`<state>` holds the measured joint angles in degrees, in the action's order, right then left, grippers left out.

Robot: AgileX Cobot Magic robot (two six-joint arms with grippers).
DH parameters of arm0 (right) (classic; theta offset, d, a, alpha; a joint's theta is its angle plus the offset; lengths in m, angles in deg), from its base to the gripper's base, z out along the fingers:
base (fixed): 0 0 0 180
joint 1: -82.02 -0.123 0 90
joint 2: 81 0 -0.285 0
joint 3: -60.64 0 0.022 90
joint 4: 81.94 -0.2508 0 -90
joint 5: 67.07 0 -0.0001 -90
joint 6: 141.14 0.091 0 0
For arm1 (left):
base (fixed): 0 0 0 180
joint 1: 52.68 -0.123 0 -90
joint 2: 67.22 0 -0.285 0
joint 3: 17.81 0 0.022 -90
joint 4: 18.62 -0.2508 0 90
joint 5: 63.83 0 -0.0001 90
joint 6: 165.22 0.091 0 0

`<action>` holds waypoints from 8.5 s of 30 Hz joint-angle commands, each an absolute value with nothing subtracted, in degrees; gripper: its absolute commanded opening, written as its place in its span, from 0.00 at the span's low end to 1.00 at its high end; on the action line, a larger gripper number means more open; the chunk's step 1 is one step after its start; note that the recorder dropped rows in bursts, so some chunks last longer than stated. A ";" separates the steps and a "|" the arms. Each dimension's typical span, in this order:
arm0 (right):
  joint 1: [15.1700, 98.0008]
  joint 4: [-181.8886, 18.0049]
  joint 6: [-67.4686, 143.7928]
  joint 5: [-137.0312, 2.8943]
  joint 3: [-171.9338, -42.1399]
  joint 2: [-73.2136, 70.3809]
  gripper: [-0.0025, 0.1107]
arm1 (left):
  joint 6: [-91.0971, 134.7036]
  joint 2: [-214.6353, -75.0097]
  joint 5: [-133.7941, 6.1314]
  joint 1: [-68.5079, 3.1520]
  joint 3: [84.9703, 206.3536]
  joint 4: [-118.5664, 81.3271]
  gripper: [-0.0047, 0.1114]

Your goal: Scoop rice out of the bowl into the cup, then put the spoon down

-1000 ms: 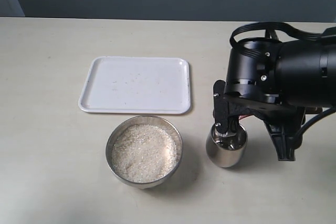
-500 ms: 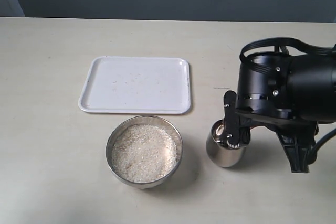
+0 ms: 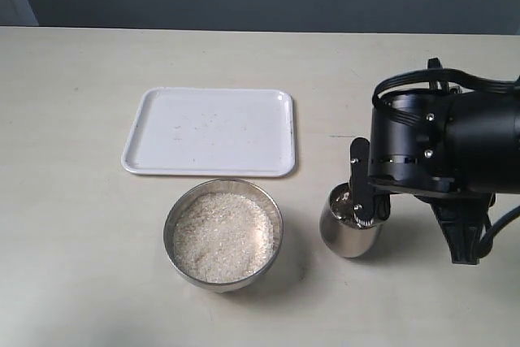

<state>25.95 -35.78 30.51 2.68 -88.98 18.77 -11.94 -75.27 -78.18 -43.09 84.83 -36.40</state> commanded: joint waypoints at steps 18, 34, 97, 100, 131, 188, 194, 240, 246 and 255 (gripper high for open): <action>21.32 -29.43 34.44 2.89 -86.79 18.35 0.02 | -11.98 -75.01 -77.55 -42.87 84.97 -36.25 0.04; 18.00 -24.27 35.12 2.89 -82.03 18.35 0.02 | -12.08 -75.01 -77.55 -42.87 84.97 -36.25 0.04; 16.32 -7.11 42.07 2.89 -76.18 17.83 0.02 | -12.08 -75.01 -77.55 -42.87 84.97 -36.25 0.04; 16.32 -15.02 42.89 2.89 -76.70 14.66 0.02 | -12.08 -75.01 -77.55 -42.87 84.97 -36.25 0.04; 34.13 -40.94 50.55 -19.64 -84.90 3.66 0.02 | -12.08 -75.01 -77.55 -42.87 84.97 -36.25 0.04; 42.54 -95.97 3.62 -23.01 -138.63 57.16 0.02 | -12.08 -75.01 -77.55 -42.87 84.97 -36.25 0.04; 42.54 -93.15 3.62 -18.91 -140.64 57.16 0.20 | -12.08 -75.01 -77.55 -42.87 84.97 -36.25 0.04; 42.65 -101.27 27.15 -50.32 -84.09 -12.52 0.01 | -12.08 -75.01 -77.55 -42.87 84.97 -36.25 0.04; 48.26 -94.21 26.92 -56.12 -81.75 -16.03 0.01 | -12.08 -75.01 -77.55 -42.87 84.97 -36.25 0.04; 75.09 -99.85 26.51 -56.32 -62.55 -37.88 0.01 | -12.08 -75.01 -77.55 -42.87 84.97 -36.25 0.04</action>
<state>69.14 -101.69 27.13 -55.70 -68.28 -30.32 -11.94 -75.27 -78.18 -43.09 84.83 -36.40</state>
